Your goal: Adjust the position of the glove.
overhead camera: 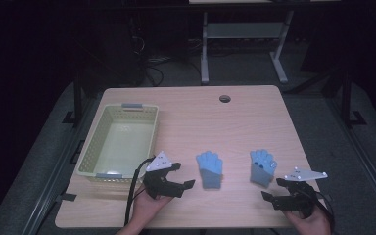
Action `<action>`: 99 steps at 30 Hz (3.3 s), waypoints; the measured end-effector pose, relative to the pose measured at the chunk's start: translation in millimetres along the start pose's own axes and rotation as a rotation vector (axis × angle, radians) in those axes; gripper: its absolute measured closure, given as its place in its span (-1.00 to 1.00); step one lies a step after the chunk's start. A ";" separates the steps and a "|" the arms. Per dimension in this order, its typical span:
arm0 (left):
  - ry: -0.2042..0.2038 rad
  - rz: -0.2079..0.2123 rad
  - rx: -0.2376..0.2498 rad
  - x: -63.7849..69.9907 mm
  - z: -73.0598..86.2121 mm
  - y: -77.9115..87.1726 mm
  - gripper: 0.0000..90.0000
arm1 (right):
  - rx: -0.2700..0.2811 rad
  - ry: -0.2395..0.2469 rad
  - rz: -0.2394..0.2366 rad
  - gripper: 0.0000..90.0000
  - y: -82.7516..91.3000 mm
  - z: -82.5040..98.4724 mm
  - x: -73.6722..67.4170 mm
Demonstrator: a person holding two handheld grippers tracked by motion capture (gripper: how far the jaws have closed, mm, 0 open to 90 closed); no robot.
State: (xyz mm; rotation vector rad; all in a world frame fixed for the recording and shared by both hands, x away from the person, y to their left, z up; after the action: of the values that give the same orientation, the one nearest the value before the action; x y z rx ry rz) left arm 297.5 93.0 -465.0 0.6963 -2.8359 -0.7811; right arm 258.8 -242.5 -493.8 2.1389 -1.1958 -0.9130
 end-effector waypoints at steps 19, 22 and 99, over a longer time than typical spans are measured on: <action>0.007 0.000 0.004 0.4 0.5 0.1 -0.60 | 0.002 0.001 -0.006 -0.53 -1.8 -21.5 4.8; 0.008 0.000 0.004 0.2 1.0 -0.1 -0.60 | -0.013 0.011 -0.009 -0.54 -3.8 -24.1 4.1; 0.025 -0.024 0.015 -1.8 0.0 7.8 -0.61 | -0.368 0.071 0.160 0.67 -62.9 -77.3 31.7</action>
State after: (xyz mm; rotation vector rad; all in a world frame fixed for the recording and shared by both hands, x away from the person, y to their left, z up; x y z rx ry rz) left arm 296.0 99.7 -461.0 0.7378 -2.8192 -0.7503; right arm 362.7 -231.5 -498.7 1.7435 -1.0534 -0.8992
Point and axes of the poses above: each handheld gripper's, and its own axes: y roughly backward along the jaws, z roughly out of its underside, x roughly to its right, the point moved 6 cm from there along -y, roughly forward along the jaws, and after that the axes turned 14 degrees about -y, right-handed, at the moved point
